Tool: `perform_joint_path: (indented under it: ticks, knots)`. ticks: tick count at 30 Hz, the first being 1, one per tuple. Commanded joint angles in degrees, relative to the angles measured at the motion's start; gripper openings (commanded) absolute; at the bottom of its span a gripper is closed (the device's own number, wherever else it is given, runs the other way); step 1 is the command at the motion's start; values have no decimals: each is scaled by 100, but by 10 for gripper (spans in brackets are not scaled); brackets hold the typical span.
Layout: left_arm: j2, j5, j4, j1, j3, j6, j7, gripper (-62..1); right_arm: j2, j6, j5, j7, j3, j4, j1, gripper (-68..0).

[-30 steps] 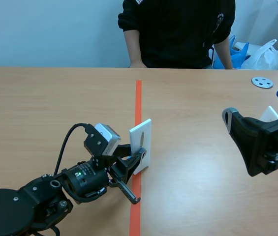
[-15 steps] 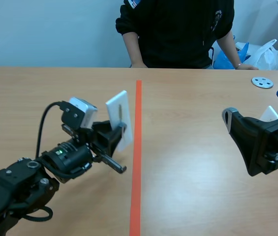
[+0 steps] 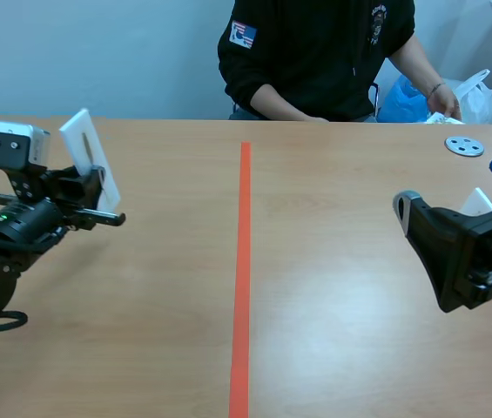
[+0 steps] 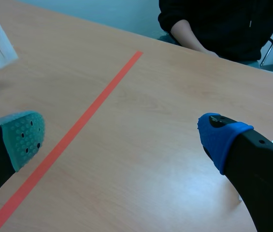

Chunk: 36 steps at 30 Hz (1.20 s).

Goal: Sort the leaf by its shape. The table is split by an orange tape line. A compound leaf with several leaflets goes to the left side, a simple leaf with one blade goes to the right side. Return to the home posture when a red brick is placed on the table.

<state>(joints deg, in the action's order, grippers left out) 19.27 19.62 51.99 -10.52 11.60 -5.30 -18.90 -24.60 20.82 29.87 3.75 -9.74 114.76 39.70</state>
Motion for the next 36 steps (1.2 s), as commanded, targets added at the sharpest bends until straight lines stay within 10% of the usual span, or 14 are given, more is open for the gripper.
perform_joint_path:
  ticks: [1,26,36]
  knots:
    - [114,42,44,-157,-96,7,-63,-552,-46,4,42,107,-46,11,-50,4]
    - [315,708,-2085,-791,-284,15,-575,-551,-44,4,63,109,-44,11,-50,4]
    - [256,723,-2168,-787,-284,-4,-573,-437,-46,9,190,105,-44,11,-48,4]
